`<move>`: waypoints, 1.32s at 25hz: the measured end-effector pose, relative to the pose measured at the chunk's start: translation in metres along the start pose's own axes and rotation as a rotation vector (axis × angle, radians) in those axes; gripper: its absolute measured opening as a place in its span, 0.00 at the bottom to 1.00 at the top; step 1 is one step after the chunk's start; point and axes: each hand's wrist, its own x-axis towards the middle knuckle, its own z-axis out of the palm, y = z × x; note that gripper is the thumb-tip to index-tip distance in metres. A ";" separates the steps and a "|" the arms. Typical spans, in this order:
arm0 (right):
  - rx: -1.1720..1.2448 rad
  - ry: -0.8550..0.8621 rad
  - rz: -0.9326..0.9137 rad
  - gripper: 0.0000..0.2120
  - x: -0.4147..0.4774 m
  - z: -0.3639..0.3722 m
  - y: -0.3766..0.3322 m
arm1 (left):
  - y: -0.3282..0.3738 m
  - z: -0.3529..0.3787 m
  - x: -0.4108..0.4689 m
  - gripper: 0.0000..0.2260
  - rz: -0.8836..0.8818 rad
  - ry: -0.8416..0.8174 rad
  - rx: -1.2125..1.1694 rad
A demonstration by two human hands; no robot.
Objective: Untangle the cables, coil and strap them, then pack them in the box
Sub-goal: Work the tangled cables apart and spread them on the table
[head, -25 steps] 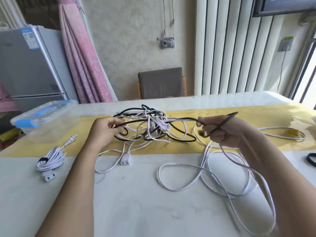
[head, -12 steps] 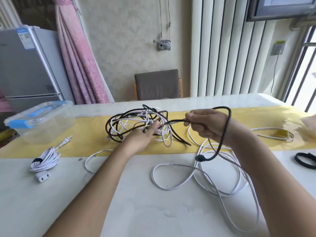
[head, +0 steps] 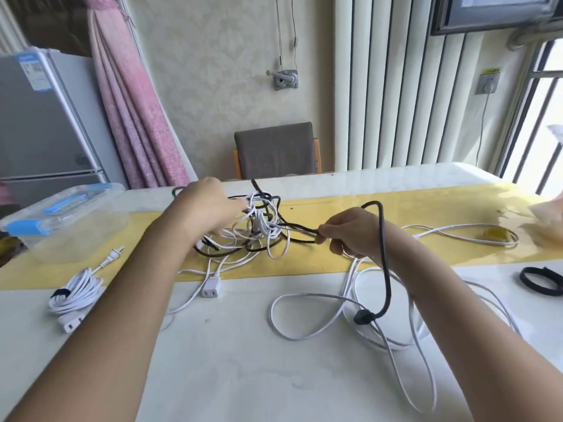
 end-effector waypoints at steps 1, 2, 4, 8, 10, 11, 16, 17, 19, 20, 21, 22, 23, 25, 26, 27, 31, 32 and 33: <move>-0.077 0.033 0.019 0.13 0.000 0.002 -0.001 | 0.015 0.004 -0.024 0.19 0.078 -0.102 -0.029; -0.145 0.058 0.028 0.13 0.000 0.004 -0.002 | 0.030 0.013 -0.047 0.22 0.126 -0.272 -0.206; -0.250 0.105 0.032 0.13 0.001 0.009 -0.003 | 0.051 0.039 -0.079 0.21 0.251 -0.449 -0.318; -0.413 0.117 0.038 0.15 0.004 0.011 -0.005 | 0.055 0.088 -0.089 0.11 0.333 -0.320 -0.507; -0.457 0.080 0.048 0.15 0.001 0.010 -0.007 | 0.054 0.098 -0.097 0.08 0.357 -0.290 -0.615; -0.447 0.084 0.041 0.15 0.000 0.009 -0.005 | 0.054 0.102 -0.101 0.07 0.386 -0.288 -0.651; -0.485 0.075 -0.048 0.10 -0.007 0.000 -0.003 | 0.050 0.080 -0.095 0.05 0.403 -0.321 -0.847; -0.469 0.045 -0.089 0.13 -0.010 -0.002 -0.004 | 0.049 0.065 -0.087 0.05 0.348 -0.325 -0.962; -0.422 -0.002 -0.183 0.15 -0.014 -0.005 -0.006 | 0.047 0.033 -0.058 0.07 0.196 -0.246 -1.183; -0.409 -0.020 -0.224 0.13 -0.015 -0.005 -0.006 | 0.046 0.018 -0.037 0.09 0.114 -0.211 -1.283; -0.407 -0.035 -0.253 0.11 -0.016 -0.004 -0.006 | 0.045 0.006 -0.016 0.11 0.035 -0.209 -1.400; -0.411 -0.051 -0.271 0.10 -0.015 -0.002 -0.006 | 0.047 -0.005 0.005 0.13 -0.031 -0.234 -1.523; -0.417 -0.067 -0.286 0.09 -0.014 -0.001 -0.006 | 0.050 -0.009 0.022 0.15 -0.081 -0.267 -1.639; -0.389 -0.076 -0.332 0.04 -0.013 0.001 -0.005 | 0.056 -0.003 0.044 0.14 -0.093 -0.316 -1.738; -0.350 -0.060 -0.359 0.02 -0.012 0.001 -0.005 | 0.058 0.004 0.050 0.12 -0.071 -0.316 -1.671; -0.310 -0.023 -0.394 0.01 -0.011 0.000 -0.004 | 0.059 0.012 0.052 0.09 -0.050 -0.297 -1.546; -0.200 0.166 -0.482 0.02 -0.008 -0.005 -0.005 | 0.040 0.041 0.031 0.14 0.155 -0.210 -0.820; -0.188 0.187 -0.482 0.02 -0.008 -0.005 -0.005 | 0.033 0.047 0.018 0.14 0.199 -0.175 -0.697; -0.186 0.201 -0.476 0.02 -0.007 -0.005 -0.005 | 0.026 0.052 0.006 0.12 0.236 -0.084 -0.614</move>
